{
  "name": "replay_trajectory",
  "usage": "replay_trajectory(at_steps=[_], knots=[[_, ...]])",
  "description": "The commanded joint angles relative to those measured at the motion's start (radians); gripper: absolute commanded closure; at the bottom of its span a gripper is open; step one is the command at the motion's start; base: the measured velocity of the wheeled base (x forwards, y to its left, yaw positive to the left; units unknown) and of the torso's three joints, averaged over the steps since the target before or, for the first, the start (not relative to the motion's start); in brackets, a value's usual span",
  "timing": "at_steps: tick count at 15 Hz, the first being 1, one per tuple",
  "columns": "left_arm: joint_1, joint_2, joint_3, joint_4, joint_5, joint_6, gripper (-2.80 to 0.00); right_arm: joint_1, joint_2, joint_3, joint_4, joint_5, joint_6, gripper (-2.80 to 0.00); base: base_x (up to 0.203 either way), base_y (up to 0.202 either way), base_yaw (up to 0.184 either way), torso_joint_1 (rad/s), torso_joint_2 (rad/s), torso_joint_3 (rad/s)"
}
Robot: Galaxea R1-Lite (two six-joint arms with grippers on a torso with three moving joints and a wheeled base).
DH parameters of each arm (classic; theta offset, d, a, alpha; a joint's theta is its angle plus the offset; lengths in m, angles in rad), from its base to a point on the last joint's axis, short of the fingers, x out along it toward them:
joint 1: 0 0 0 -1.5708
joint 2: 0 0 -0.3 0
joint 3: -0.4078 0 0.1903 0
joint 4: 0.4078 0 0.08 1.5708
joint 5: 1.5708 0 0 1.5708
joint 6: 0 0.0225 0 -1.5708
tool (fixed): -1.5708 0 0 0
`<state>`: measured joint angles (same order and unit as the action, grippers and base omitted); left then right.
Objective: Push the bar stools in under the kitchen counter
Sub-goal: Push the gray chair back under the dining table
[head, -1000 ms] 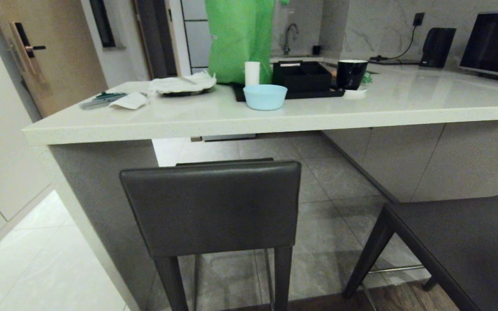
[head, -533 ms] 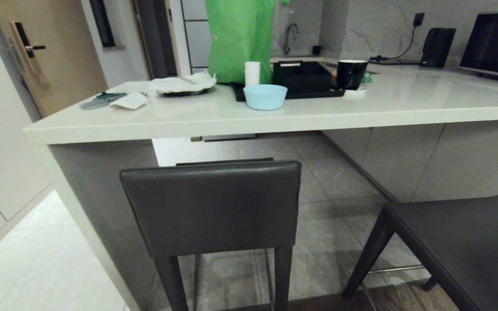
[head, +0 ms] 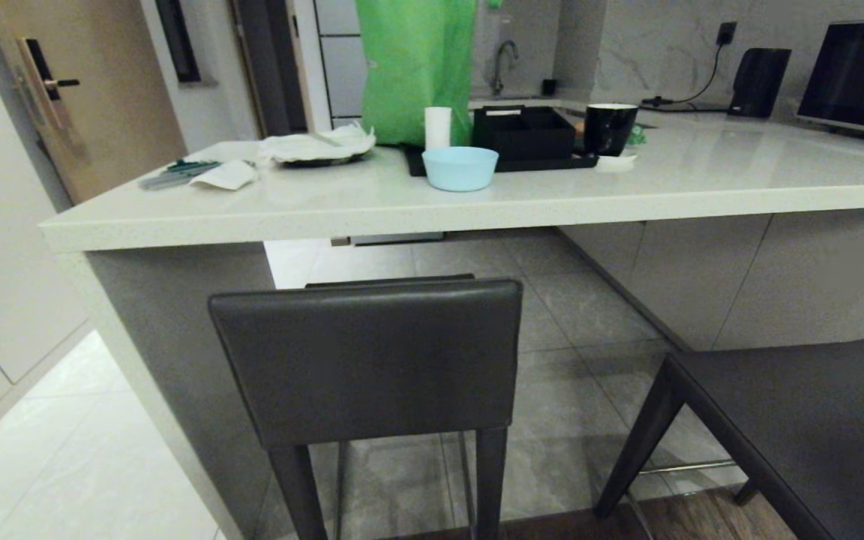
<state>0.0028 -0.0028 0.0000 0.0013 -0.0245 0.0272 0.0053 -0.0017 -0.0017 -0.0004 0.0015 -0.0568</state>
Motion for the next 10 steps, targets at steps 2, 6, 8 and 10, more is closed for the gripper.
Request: replay_trajectory(at_steps=[2,6,8,10], knots=[[0.0,0.003,0.0,0.0,0.0,0.003,0.0,0.001,0.002,0.0,0.0,-0.002,0.0,0.0,0.0,0.0,0.0,0.0,0.0,0.0],[0.0,0.003,0.001,0.0,0.0,0.002,0.0,0.0,0.002,0.001,0.002,0.007,-0.026,0.0,-0.023,0.0,0.0,0.004,0.0,0.0],[0.001,0.003,0.0,0.0,0.0,0.001,0.0,-0.001,0.002,0.0,0.002,0.008,-0.026,0.0,-0.187,0.0,-0.003,0.005,0.01,0.006],[0.0,0.003,0.0,0.0,0.0,0.002,0.0,0.001,0.002,0.0,0.002,0.008,-0.026,0.0,-0.201,0.0,-0.002,0.002,0.0,0.006]])
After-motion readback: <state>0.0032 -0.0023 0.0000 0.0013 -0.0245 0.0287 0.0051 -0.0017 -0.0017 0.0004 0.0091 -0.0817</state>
